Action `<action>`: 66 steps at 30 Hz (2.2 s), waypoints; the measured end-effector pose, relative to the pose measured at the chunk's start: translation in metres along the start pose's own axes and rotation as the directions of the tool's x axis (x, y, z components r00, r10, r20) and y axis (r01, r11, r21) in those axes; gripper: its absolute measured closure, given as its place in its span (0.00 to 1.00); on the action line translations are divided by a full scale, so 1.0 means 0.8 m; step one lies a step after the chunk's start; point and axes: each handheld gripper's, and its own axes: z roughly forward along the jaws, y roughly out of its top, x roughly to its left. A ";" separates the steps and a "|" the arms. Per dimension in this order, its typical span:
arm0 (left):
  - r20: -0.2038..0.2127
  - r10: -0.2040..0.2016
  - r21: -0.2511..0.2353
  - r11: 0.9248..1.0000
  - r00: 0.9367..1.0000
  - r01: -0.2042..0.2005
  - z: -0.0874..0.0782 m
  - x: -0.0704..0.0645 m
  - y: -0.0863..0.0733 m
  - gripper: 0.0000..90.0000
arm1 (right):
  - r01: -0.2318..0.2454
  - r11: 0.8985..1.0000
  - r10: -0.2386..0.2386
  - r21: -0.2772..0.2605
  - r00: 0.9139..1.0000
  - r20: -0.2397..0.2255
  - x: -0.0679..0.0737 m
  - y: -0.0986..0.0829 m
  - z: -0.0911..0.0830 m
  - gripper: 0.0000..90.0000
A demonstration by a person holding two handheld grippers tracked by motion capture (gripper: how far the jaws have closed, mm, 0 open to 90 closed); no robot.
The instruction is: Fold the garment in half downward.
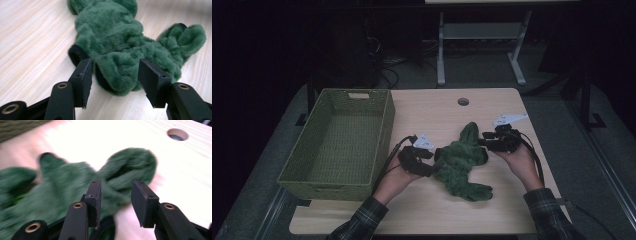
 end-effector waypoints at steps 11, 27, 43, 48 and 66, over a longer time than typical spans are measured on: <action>0.064 0.020 -0.020 1.000 0.998 -0.018 0.005 -0.025 0.001 0.48 | -0.030 0.998 0.029 0.046 0.999 0.024 -0.045 0.037 0.053 0.64; 0.109 0.055 -0.018 0.998 0.993 -0.054 0.018 -0.041 0.009 0.51 | -0.046 0.991 0.050 0.126 0.998 -0.030 -0.064 0.041 0.103 0.99; 0.127 0.073 0.009 0.997 0.989 -0.075 0.031 -0.050 0.010 0.53 | 0.007 0.997 -0.004 0.073 0.999 -0.043 -0.051 0.058 0.064 1.00; 0.128 0.068 0.011 0.997 0.989 -0.070 0.032 -0.047 0.008 0.53 | -0.017 0.998 0.018 0.060 1.000 -0.021 -0.059 0.054 0.072 0.75; 0.135 0.079 0.022 0.996 0.988 -0.082 0.039 -0.051 0.008 0.53 | -0.014 0.988 0.022 0.155 0.999 -0.046 -0.059 0.037 0.112 0.98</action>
